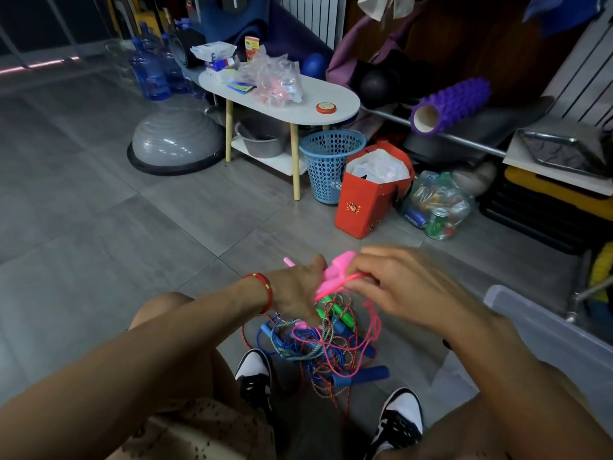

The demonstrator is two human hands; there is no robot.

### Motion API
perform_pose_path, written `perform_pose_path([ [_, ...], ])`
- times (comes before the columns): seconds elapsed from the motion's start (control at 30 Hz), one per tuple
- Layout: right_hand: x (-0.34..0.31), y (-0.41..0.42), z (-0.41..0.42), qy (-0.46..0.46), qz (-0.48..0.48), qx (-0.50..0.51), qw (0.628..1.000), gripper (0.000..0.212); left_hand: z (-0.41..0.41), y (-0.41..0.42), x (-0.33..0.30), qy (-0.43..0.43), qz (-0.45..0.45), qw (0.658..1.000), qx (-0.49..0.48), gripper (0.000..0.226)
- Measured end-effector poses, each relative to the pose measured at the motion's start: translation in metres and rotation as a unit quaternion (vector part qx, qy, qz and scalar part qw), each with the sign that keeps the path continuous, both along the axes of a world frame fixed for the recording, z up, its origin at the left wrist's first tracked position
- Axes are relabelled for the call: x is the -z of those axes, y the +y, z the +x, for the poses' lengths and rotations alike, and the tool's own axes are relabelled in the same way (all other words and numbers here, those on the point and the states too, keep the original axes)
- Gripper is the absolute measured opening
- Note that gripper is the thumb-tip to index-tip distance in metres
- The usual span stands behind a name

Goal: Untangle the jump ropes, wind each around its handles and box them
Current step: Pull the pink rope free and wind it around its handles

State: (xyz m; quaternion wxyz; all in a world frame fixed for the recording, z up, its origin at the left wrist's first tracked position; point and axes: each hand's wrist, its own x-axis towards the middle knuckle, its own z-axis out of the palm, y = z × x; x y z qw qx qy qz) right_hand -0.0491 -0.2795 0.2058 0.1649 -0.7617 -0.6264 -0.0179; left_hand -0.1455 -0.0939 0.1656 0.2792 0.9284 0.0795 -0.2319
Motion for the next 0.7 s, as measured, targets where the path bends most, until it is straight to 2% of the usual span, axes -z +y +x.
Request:
perform_pose_path([
  [0.1,-0.016,0.011,0.016,0.046,-0.017,0.015,0.999,0.018,-0.003,-0.009,-0.003,-0.018,0.003,0.999,0.047,0.066],
  [0.23,-0.022,0.026,0.031,0.215,-0.055,0.011,0.975,0.021,-0.01,-0.012,-0.016,-0.061,-0.019,0.995,0.079,0.074],
  [0.37,-0.013,0.03,0.041,0.436,-0.025,0.007,0.899,0.018,-0.024,-0.015,-0.021,-0.071,-0.137,0.987,0.042,0.069],
  [0.47,0.007,0.025,0.05,0.549,-0.002,0.037,0.835,0.01,-0.033,-0.015,-0.022,-0.07,-0.254,0.965,-0.01,0.067],
  [0.57,0.032,0.02,0.039,0.589,0.014,0.036,0.807,0.016,-0.034,-0.012,-0.02,-0.082,-0.343,0.934,-0.063,0.075],
  [0.7,0.053,0.016,0.018,0.569,0.064,0.067,0.817,0.018,-0.037,-0.002,-0.011,-0.066,-0.395,0.911,-0.095,0.079],
])
